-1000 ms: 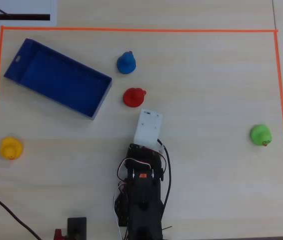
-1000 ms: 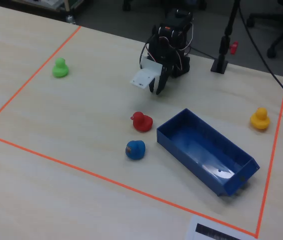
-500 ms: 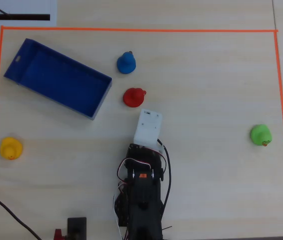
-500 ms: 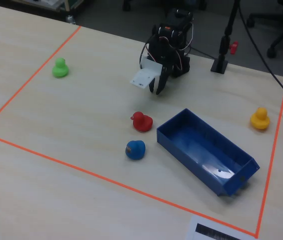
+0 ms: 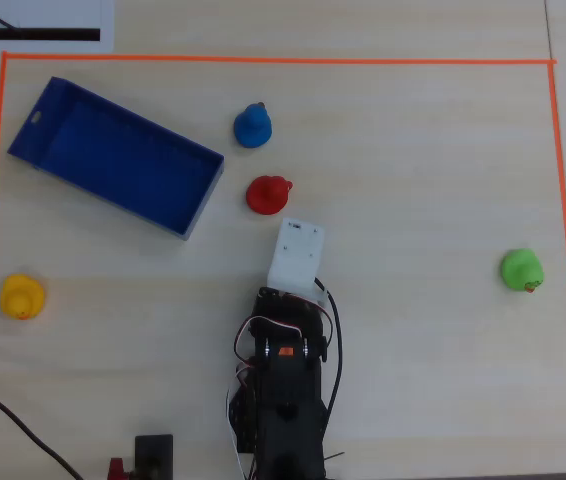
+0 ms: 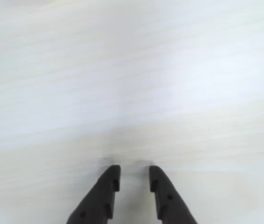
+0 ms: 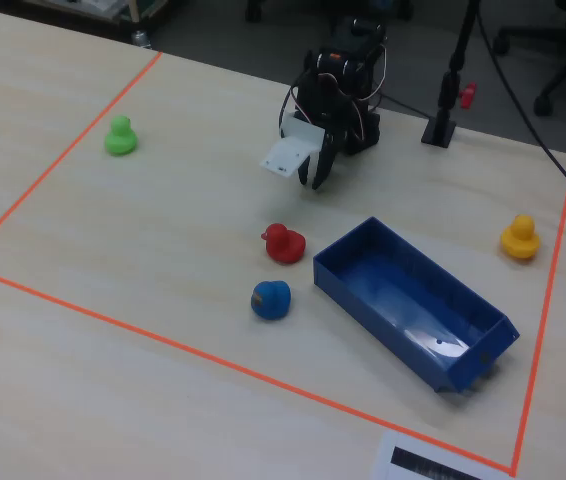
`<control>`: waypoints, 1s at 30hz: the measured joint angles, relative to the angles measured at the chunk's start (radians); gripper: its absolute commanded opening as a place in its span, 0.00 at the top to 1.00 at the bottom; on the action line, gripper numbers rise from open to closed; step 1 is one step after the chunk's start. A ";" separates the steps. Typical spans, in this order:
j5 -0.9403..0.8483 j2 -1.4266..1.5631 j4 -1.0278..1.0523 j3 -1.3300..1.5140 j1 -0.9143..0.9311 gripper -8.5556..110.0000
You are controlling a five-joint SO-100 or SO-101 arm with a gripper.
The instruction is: Grasp yellow duck and put it into box.
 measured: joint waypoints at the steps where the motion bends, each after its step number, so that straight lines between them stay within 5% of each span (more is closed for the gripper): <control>1: 0.000 0.000 0.000 0.000 0.000 0.88; 30: 0.000 0.000 0.000 0.000 0.000 0.84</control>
